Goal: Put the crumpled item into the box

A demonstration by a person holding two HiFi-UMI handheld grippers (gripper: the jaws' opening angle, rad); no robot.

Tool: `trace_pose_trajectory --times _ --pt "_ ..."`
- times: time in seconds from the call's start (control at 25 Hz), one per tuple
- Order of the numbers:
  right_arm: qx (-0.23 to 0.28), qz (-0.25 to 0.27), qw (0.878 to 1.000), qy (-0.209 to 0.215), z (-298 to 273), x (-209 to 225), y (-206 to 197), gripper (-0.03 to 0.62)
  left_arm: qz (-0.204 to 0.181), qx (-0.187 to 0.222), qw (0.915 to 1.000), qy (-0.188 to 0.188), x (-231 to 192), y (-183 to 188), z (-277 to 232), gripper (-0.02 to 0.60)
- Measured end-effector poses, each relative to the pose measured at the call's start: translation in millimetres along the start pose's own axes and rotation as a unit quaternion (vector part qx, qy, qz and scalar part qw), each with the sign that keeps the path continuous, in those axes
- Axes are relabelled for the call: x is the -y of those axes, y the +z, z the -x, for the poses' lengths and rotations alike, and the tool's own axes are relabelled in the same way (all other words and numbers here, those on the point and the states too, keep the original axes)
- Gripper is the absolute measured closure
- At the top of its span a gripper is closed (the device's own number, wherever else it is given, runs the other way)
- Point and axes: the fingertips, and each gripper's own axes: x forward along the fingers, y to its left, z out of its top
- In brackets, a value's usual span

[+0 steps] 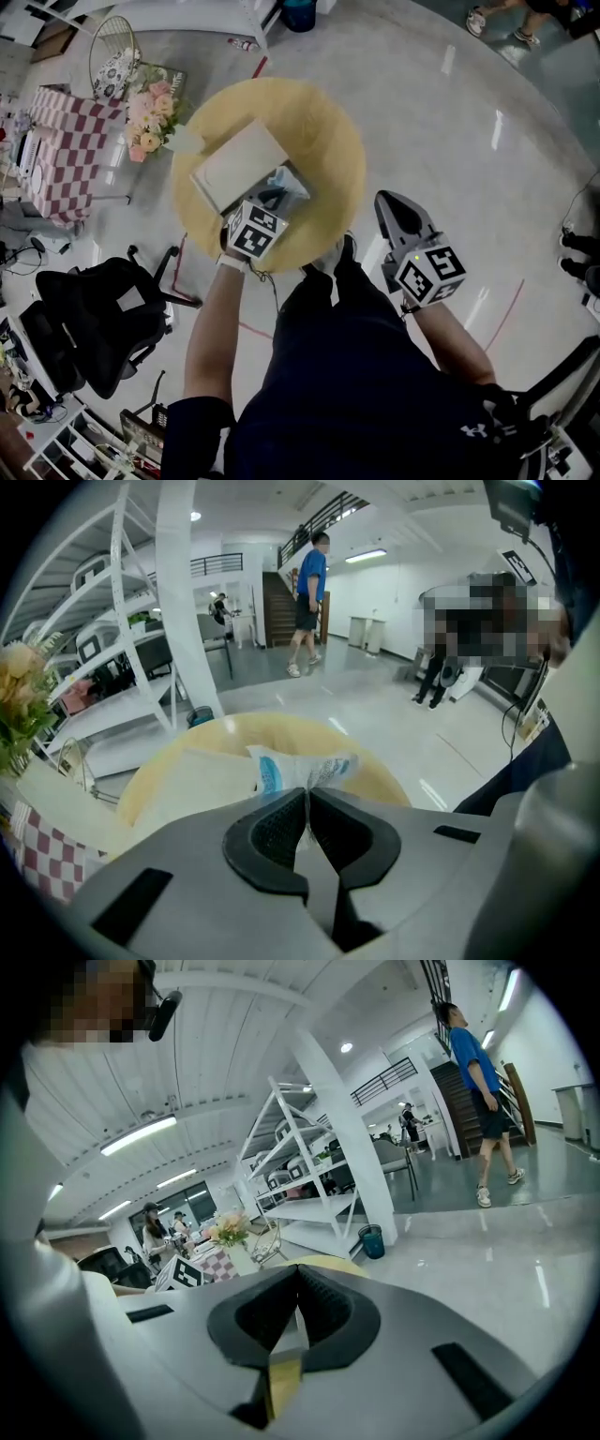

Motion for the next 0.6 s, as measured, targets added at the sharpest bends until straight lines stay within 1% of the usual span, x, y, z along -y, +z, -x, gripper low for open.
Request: trace_pose_trajectory --times 0.32,0.6 --pt "-0.004 -0.014 1.000 -0.016 -3.2 9.6 -3.2 0.591 -0.005 -0.036 0.9990 -0.026 -4.1 -14.7 -26.1 0.552" --pt "-0.010 -0.022 0.999 -0.024 -6.6 13.5 -10.1 0.591 -0.008 -0.052 0.9980 -0.036 -6.5 -25.9 -43.2 0.552"
